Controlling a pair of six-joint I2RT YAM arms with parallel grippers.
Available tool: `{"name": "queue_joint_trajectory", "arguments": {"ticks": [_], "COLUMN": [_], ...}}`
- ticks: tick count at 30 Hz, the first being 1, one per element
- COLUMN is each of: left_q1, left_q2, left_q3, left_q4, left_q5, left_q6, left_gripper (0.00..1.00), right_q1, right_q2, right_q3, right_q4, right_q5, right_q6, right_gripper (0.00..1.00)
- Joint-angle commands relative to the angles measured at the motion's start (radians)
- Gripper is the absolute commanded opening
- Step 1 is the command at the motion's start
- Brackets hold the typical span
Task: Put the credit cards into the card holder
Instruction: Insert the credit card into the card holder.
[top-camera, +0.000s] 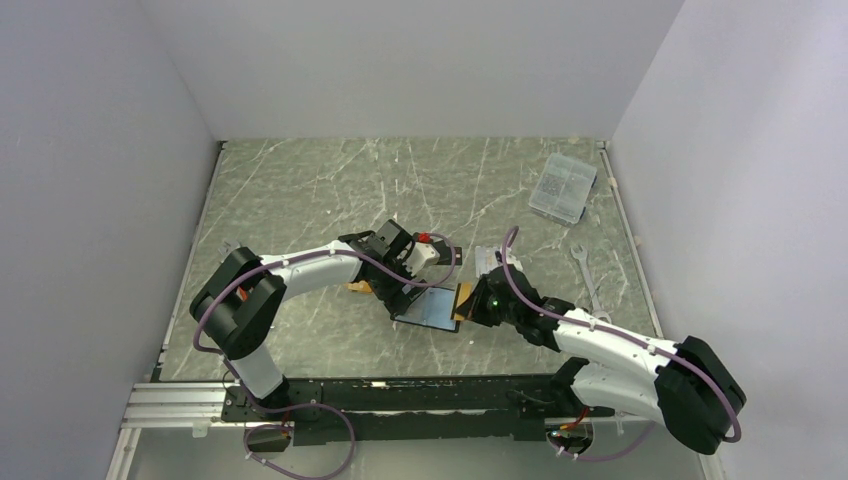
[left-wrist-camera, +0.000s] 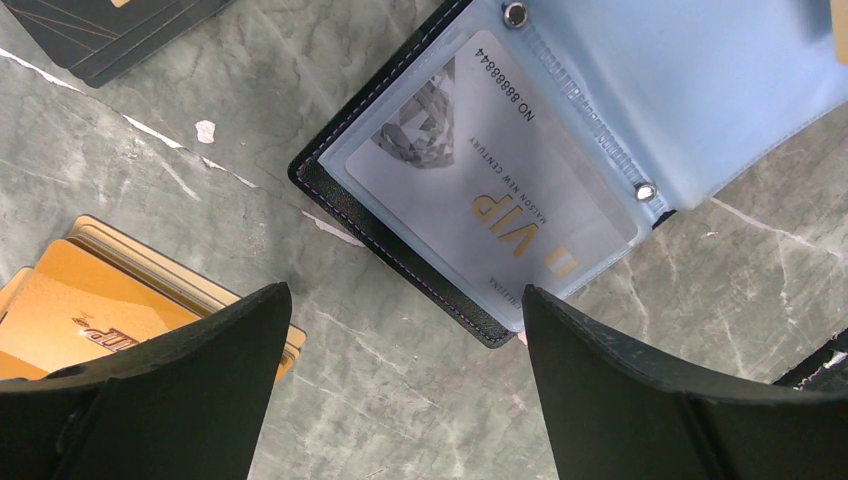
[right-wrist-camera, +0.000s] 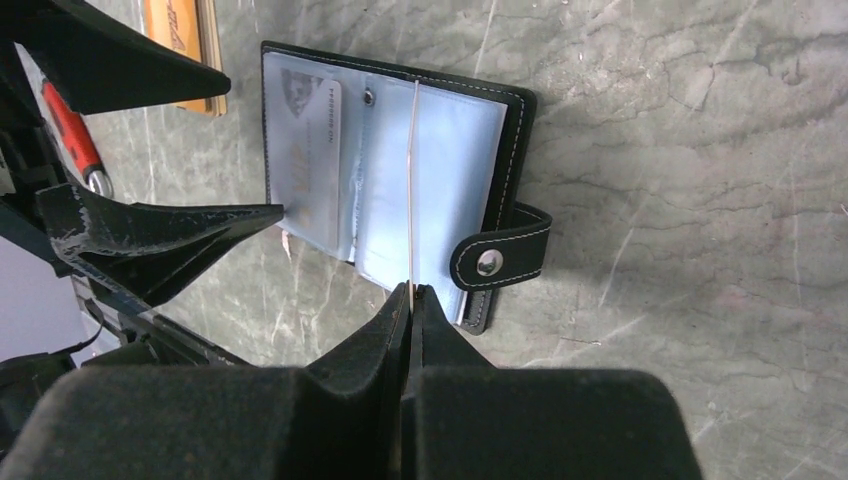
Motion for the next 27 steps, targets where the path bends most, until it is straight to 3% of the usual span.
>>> {"name": "queue_joint_trajectory", "arguments": {"ticks": [1, 9, 27], "left_q1": [0.002, 0.002, 0.002], "left_q2": [-0.032, -0.029, -0.032], "left_q3": [-0.007, -0.01, -0.01], "left_q4": [0.02, 0.02, 0.02], "left_q5": [0.002, -0.004, -0.005], "left_q6": [-0.006, -0.005, -0.003], "left_gripper": [0.92, 0.92, 0.91], "right_q1": [0.001, 0.004, 0.002], "right_q2": [0.002, -0.025, 0.056], "right_q3": [0.034, 0.02, -0.03], "right_q4": [0.029, -0.068, 0.068], "right_q5": [0.007, 0.083, 0.031], "right_q6": [0.007, -0.035, -0.004], "right_gripper": [0.0, 0.0, 0.0]}}
